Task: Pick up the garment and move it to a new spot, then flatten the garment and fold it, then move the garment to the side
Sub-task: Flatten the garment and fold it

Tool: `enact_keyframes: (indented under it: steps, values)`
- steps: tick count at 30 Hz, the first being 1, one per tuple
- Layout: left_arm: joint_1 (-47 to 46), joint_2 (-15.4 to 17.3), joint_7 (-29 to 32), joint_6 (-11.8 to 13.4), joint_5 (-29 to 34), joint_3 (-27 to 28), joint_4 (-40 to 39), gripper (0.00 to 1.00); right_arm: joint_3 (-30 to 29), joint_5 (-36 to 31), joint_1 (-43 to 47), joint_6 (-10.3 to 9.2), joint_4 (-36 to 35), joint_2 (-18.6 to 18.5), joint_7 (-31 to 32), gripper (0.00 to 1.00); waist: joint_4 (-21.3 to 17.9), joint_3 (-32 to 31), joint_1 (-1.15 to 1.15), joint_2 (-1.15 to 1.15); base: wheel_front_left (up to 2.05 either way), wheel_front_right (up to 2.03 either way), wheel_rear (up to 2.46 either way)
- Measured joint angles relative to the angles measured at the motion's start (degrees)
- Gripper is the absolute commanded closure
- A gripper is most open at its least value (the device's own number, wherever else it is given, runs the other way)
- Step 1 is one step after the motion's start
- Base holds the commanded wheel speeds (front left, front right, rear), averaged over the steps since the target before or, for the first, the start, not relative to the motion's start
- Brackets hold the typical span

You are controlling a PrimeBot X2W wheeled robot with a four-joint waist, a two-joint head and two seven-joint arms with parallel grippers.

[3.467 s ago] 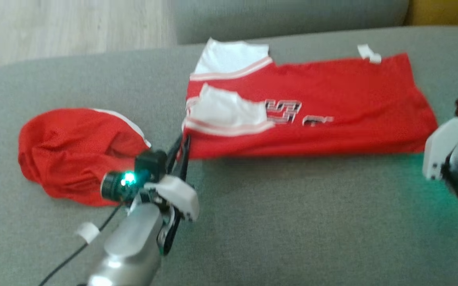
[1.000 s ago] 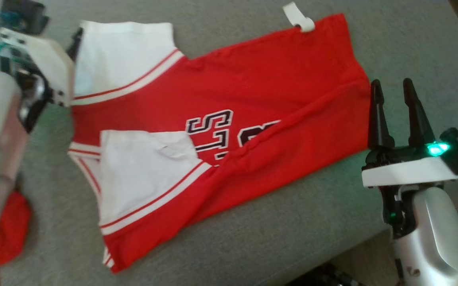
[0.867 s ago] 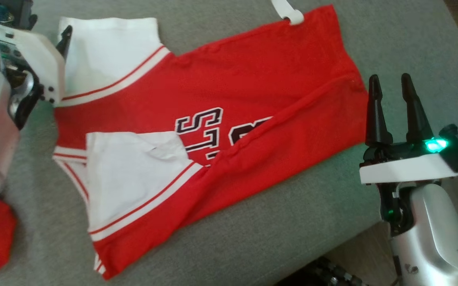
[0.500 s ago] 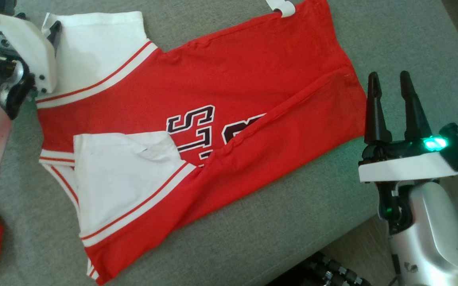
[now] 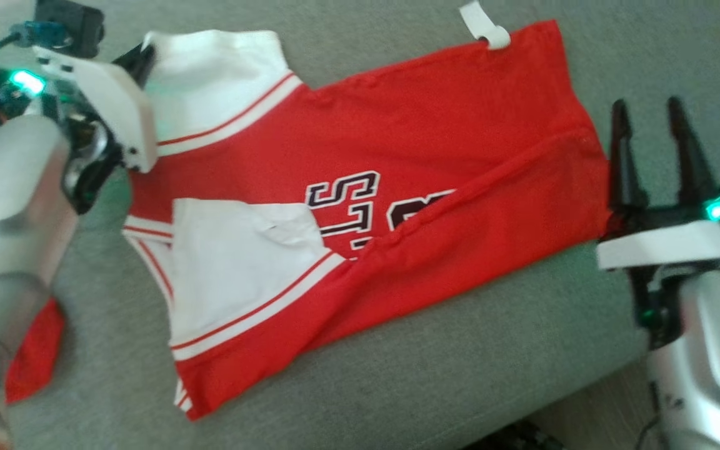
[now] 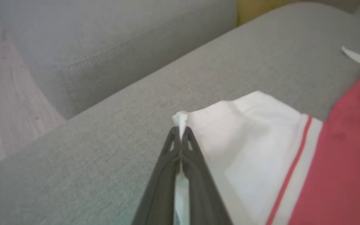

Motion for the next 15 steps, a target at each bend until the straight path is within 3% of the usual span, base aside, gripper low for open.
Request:
enact_keyframes:
  steps: [10,15]
  values:
    - [1.5,-3.0,-12.4,0.0,0.3,-2.4,-8.4,1.0,-2.0,-3.4,-4.2,0.0,1.5,-10.1,14.0,0.0,8.0,-4.6,0.0,0.0,0.0,0.0,0.0]
    - [4.5,-3.7,-14.3,0.8,0.8,-3.3,-13.7,1.0,-3.9,-3.0,-7.9,0.0,6.1,-13.0,22.1,0.0,11.8,-5.9,-0.01,0.0,0.0,0.0,0.0]
